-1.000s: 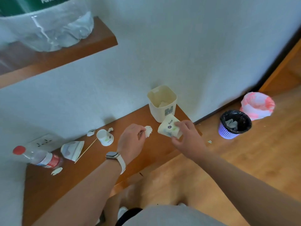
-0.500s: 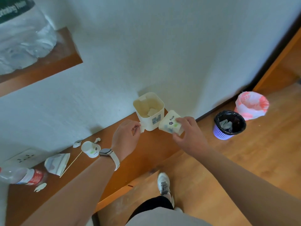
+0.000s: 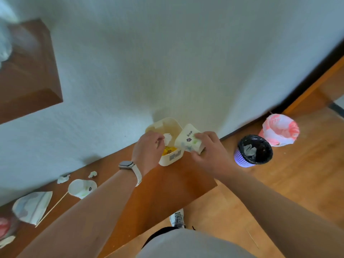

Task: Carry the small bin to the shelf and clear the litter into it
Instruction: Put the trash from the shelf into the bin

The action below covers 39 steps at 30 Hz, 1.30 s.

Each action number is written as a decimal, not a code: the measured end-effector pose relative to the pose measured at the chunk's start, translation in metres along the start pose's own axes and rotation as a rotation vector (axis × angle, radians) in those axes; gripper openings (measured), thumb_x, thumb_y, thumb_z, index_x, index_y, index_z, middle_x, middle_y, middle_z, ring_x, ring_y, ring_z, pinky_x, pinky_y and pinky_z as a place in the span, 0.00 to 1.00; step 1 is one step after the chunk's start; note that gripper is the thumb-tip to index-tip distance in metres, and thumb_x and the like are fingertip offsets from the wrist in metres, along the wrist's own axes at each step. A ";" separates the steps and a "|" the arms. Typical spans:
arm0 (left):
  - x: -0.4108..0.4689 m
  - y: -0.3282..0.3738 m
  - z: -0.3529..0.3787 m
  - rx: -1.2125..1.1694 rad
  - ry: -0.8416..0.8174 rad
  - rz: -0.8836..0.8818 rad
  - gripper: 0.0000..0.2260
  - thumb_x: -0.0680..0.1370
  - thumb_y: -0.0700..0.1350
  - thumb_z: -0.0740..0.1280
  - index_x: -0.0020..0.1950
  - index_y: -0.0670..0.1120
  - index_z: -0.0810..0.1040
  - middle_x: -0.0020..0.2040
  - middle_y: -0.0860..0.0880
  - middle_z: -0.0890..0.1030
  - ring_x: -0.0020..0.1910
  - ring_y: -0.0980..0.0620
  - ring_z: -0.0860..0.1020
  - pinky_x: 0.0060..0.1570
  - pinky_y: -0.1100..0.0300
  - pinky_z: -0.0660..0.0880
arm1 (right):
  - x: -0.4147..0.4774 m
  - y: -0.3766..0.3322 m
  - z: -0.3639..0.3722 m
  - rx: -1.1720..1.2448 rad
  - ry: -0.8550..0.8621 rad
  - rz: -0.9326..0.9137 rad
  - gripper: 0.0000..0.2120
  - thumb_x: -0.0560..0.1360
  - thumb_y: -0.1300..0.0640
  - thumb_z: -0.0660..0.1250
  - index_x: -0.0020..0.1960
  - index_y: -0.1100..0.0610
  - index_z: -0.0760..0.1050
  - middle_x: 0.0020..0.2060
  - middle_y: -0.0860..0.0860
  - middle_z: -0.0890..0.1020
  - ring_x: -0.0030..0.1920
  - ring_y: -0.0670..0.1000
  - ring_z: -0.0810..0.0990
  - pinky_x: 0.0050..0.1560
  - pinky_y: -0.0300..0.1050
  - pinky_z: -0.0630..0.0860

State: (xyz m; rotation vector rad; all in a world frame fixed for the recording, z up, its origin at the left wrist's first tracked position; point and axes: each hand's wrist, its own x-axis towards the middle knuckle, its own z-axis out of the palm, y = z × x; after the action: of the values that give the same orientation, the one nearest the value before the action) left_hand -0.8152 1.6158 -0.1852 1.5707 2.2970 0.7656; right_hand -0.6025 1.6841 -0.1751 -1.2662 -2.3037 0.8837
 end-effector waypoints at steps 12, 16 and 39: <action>0.028 -0.033 -0.003 0.140 0.023 0.122 0.07 0.79 0.45 0.63 0.49 0.48 0.81 0.45 0.52 0.81 0.44 0.53 0.77 0.47 0.57 0.75 | 0.073 -0.013 0.025 -0.146 -0.192 -0.080 0.25 0.73 0.48 0.68 0.69 0.48 0.67 0.65 0.45 0.65 0.50 0.48 0.77 0.52 0.45 0.77; 0.025 -0.043 0.002 0.180 -0.030 0.123 0.08 0.79 0.47 0.62 0.51 0.49 0.81 0.47 0.53 0.81 0.46 0.52 0.77 0.48 0.56 0.74 | 0.091 -0.015 0.034 -0.258 -0.245 -0.141 0.25 0.73 0.49 0.68 0.69 0.50 0.68 0.66 0.49 0.68 0.60 0.52 0.72 0.58 0.48 0.74; -0.028 -0.009 -0.029 0.302 0.029 -0.169 0.16 0.78 0.47 0.65 0.66 0.51 0.73 0.66 0.51 0.75 0.66 0.49 0.72 0.66 0.50 0.69 | 0.135 -0.031 0.031 -0.489 -0.518 -0.789 0.20 0.76 0.46 0.62 0.64 0.55 0.73 0.66 0.53 0.74 0.65 0.57 0.72 0.64 0.56 0.69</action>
State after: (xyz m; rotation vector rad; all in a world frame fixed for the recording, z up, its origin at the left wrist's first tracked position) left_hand -0.8257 1.5793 -0.1682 1.4587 2.6239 0.4172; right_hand -0.7110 1.7750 -0.1747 -0.1437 -3.1758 0.3892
